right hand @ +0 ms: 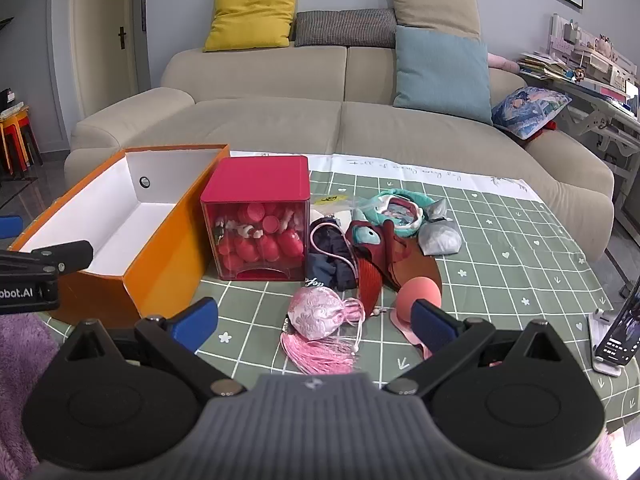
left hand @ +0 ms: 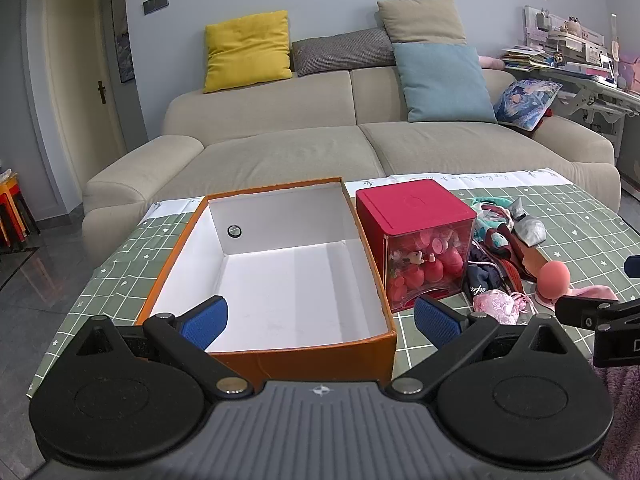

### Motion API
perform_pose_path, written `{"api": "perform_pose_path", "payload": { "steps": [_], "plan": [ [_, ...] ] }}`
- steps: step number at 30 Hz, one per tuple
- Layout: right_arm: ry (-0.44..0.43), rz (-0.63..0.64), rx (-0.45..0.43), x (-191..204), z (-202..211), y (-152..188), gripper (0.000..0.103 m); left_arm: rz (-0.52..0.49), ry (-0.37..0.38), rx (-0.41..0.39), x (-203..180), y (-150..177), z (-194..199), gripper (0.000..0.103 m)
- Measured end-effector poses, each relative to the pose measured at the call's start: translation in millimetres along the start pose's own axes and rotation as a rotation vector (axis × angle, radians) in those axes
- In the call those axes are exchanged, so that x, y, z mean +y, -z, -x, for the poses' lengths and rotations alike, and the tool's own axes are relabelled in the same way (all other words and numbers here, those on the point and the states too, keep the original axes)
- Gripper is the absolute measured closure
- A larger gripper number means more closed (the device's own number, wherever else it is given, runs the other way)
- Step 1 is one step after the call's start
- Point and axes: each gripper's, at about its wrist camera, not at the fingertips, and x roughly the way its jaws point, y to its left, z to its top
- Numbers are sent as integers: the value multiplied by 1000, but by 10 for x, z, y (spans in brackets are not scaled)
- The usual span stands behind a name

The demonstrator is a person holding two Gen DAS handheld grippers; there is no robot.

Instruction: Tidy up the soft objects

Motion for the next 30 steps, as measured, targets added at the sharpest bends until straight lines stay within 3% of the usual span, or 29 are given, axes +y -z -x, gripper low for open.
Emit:
{"api": "perform_pose_path", "payload": {
  "steps": [30],
  "plan": [
    [2,-5,20,4,-18,-20,2,7,3,0,0,2,7,0]
  ]
}}
